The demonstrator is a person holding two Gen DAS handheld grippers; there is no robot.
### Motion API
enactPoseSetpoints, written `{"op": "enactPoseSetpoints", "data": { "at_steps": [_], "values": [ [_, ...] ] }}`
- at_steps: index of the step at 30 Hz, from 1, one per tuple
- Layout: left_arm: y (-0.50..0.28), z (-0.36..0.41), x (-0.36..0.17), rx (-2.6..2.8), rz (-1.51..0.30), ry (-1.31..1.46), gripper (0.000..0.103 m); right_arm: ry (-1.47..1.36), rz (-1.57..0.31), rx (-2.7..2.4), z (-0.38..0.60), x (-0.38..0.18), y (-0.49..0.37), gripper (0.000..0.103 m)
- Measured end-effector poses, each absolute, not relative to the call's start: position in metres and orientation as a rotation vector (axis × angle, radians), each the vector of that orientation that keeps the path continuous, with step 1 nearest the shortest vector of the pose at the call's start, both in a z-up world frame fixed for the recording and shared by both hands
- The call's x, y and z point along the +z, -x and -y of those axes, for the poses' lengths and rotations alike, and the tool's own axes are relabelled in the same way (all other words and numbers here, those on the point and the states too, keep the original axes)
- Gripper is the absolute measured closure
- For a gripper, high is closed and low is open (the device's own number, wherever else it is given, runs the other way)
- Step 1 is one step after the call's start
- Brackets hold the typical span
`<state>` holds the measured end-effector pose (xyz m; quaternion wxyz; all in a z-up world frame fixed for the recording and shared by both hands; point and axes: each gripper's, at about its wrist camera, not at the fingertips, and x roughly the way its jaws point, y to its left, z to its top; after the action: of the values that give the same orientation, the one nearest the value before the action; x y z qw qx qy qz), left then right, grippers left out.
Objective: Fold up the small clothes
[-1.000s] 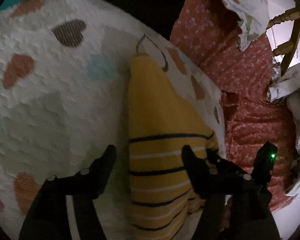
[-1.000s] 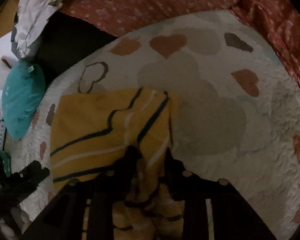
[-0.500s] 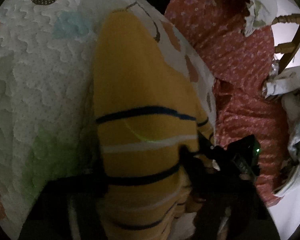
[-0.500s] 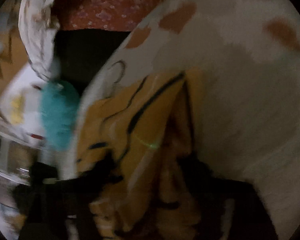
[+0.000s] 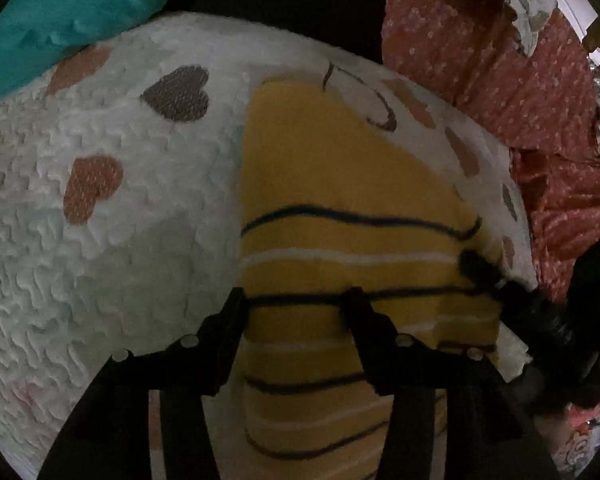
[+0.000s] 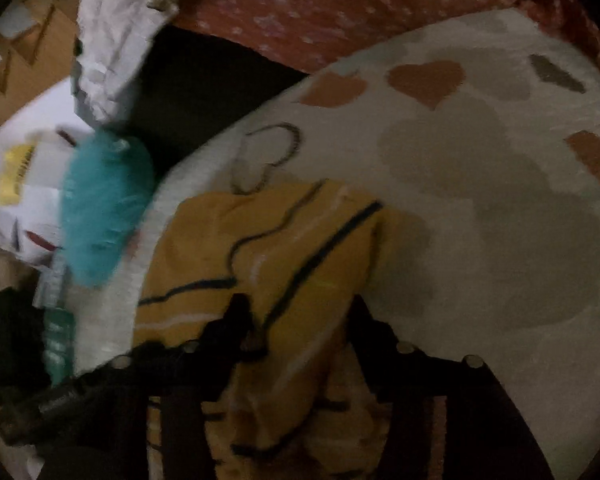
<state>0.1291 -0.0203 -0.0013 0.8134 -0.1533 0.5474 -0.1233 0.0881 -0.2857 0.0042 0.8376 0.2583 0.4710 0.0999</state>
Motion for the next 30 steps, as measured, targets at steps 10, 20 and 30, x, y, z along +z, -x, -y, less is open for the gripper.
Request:
{"op": "enactPoseSetpoints", "data": {
  "at_steps": [10,20,30],
  "values": [
    [-0.084,0.007,0.020,-0.322,-1.096,0.355,0.054,-0.509,-0.845,0.350,0.271,0.061,-0.057,0.078],
    [-0.074,0.045,-0.024,-0.313,-1.235,0.203,0.048,-0.702,-1.132,0.245,0.304,-0.013,-0.072,0.095],
    [-0.019,0.029,0.011,-0.232,-1.072,0.228,0.046,-0.781,-1.074,0.098,0.344,0.011,-0.007,0.068]
  ]
}}
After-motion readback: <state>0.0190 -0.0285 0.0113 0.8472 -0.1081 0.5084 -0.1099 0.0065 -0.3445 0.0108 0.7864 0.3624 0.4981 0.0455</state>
